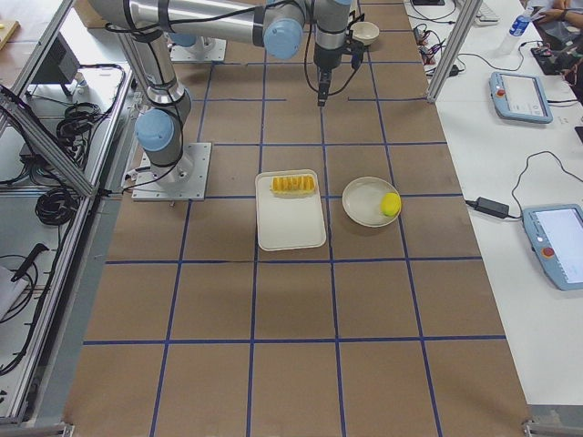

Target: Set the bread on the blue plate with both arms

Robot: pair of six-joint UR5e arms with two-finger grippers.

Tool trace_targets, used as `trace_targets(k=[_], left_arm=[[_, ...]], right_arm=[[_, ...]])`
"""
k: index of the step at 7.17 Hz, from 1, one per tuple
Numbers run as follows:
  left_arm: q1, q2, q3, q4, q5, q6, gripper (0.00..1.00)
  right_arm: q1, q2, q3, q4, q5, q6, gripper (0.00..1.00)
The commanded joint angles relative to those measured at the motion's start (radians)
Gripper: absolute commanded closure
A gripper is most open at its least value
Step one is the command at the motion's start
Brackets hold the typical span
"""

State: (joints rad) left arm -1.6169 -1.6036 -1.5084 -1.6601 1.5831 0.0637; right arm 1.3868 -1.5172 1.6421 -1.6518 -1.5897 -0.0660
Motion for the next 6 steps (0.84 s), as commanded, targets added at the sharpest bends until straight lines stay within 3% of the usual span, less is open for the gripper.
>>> trace_targets(k=[1, 4, 6], left_arm=[[0.000, 0.001, -0.001, -0.001, 0.000, 0.002, 0.00], [0.002, -0.001, -0.001, 0.000, 0.001, 0.002, 0.00], [0.005, -0.001, -0.001, -0.001, 0.008, 0.008, 0.00]], right_arm=[[-0.130, -0.003, 0.176, -0.153, 0.004, -0.188, 0.15], [-0.221, 0.008, 0.459, -0.492, 0.000, -0.201, 0.15], [-0.244, 0.025, 0.537, -0.589, 0.000, -0.230, 0.15]])
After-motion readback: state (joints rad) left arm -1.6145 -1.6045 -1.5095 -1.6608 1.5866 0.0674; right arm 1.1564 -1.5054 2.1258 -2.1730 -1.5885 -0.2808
